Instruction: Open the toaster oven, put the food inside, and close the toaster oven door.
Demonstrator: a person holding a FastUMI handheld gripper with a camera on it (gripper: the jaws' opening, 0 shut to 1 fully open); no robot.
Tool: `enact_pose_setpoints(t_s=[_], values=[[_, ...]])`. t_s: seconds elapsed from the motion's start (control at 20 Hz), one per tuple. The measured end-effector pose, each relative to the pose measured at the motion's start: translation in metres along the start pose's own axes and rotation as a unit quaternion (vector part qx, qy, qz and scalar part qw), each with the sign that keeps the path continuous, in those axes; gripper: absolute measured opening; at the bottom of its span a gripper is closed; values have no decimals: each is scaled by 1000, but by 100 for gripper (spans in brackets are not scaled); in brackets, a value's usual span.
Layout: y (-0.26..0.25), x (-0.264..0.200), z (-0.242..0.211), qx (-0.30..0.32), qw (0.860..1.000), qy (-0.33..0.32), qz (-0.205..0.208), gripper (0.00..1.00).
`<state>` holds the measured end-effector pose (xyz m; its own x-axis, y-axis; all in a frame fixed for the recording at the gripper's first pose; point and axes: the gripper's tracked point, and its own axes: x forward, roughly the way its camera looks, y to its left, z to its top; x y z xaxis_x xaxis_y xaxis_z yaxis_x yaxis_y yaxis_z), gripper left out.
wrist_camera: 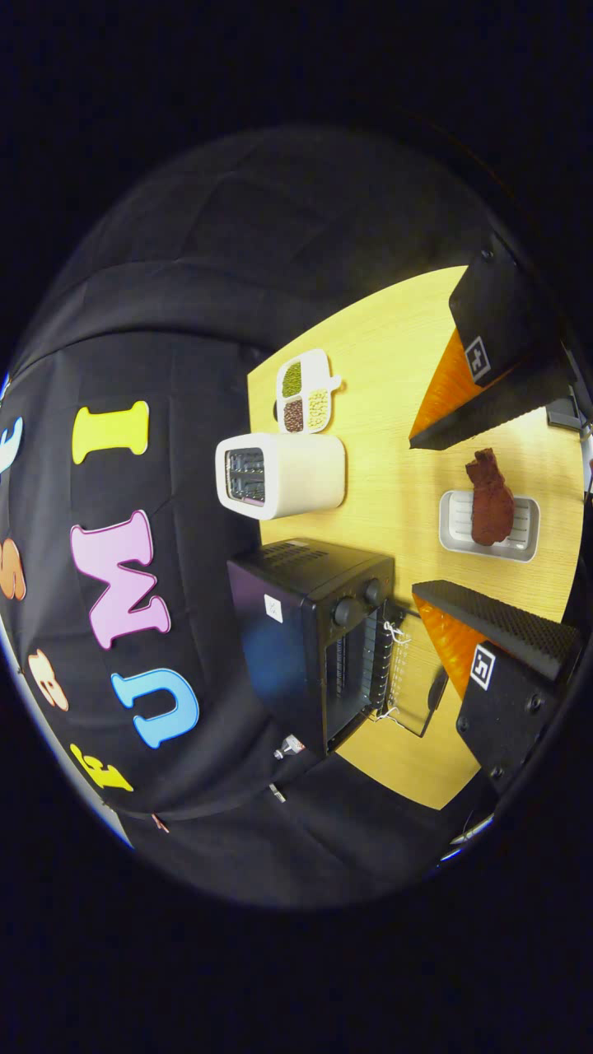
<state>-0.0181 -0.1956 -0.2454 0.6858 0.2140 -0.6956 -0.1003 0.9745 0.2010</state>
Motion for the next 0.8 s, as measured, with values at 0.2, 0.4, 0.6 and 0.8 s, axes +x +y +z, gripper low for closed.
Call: enact_pose_setpoints(t_s=[0.2,0.4,0.6,0.8], values=[[-22,21,-19,37,998,51,22,99],[-29,43,-37,67,993,89,46,99],[-38,60,-53,81,988,118,52,99],[-44,68,-81,93,980,168,60,97]])
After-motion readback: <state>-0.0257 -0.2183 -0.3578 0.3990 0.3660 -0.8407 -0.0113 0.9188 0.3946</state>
